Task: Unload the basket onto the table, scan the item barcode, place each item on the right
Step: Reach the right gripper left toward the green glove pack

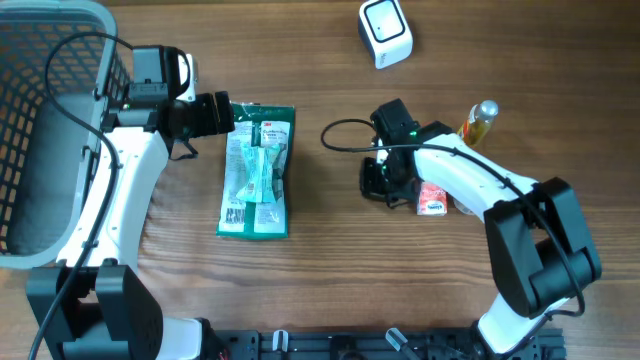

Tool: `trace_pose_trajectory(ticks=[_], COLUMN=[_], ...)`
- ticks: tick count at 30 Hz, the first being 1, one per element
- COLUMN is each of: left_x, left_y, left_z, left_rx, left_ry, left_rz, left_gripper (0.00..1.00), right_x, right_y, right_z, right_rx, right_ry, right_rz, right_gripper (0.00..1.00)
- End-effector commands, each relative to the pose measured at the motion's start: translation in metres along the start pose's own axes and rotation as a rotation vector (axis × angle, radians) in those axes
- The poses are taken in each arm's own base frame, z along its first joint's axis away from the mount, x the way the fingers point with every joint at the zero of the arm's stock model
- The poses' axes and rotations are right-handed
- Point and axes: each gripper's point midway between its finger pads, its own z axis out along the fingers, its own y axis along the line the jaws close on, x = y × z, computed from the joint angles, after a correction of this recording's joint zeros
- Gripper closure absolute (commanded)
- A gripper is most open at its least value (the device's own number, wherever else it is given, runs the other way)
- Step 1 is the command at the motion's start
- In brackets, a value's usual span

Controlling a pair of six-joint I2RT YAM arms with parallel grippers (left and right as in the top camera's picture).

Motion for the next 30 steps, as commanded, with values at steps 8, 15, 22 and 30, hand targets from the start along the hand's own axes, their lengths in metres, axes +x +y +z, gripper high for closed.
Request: trace_pose_trajectory(ticks=[8,15,22,30], left_x=[-0.004,-0.004,-0.004,-0.004], left_y=[-0.001,-0.001,-0.001,-0.001], left_z=[-0.003,-0.003,-0.003,-0.003], left_rx=[0.008,0.008,0.008,0.008], left_ry=[-0.012,-0.012,-0.012,-0.012], left_rz=[0.014,0.014,0.014,0.014], left_gripper=[0.0,0.0,0.0,0.0], right_x=[0.014,0.009,-0.029,-0.019], right_y=[0.067,0.094,0.113,0.101], right_z=[0.011,0.014,0.005,0.01], right_rx=[-0.141,-0.183,-0.216,-0.169], right_ry=[-0.011,-0.078,-0.272,-0.23], right_rz=[-0.119,-0.09,-0.058,-0.056], right_gripper=[0.61,0.49,0.48,0.46])
